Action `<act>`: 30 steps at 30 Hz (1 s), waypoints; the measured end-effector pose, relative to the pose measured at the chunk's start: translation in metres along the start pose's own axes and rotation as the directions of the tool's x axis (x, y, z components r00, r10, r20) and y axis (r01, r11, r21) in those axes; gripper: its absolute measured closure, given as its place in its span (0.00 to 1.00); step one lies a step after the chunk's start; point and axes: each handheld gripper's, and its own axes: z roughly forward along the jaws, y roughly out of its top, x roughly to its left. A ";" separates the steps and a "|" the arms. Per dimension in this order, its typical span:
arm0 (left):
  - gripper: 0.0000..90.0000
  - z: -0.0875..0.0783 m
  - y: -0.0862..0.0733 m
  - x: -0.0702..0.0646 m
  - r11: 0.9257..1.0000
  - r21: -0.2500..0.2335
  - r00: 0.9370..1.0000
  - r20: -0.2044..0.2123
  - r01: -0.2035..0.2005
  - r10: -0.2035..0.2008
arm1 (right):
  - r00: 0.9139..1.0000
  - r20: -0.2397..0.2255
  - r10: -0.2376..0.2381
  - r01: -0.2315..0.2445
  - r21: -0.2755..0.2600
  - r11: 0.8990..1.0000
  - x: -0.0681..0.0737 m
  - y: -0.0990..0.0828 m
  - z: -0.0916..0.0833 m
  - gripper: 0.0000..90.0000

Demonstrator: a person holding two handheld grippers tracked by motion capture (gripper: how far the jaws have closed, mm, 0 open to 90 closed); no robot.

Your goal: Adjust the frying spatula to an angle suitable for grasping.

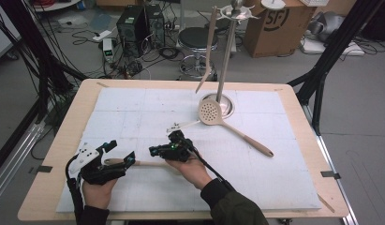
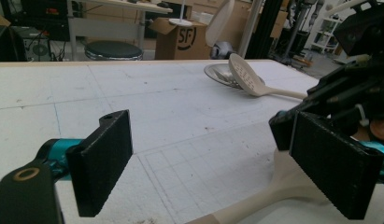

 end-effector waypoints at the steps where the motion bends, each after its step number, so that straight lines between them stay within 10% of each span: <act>1: 0.15 0.000 0.000 0.000 1.000 0.002 1.000 -0.001 -0.001 0.001 | 1.000 -0.004 0.006 -0.006 0.009 1.000 0.001 -0.001 0.003 0.99; 17: 0.15 0.001 0.000 0.000 1.000 0.003 1.000 0.002 -0.004 0.004 | 1.000 -0.010 0.003 -0.001 0.207 0.978 0.019 -0.019 0.058 0.99; 30: 0.15 0.001 0.001 0.000 1.000 -0.003 1.000 0.001 -0.002 0.002 | 0.986 0.161 -0.032 -0.013 0.267 0.964 0.025 -0.010 0.075 1.00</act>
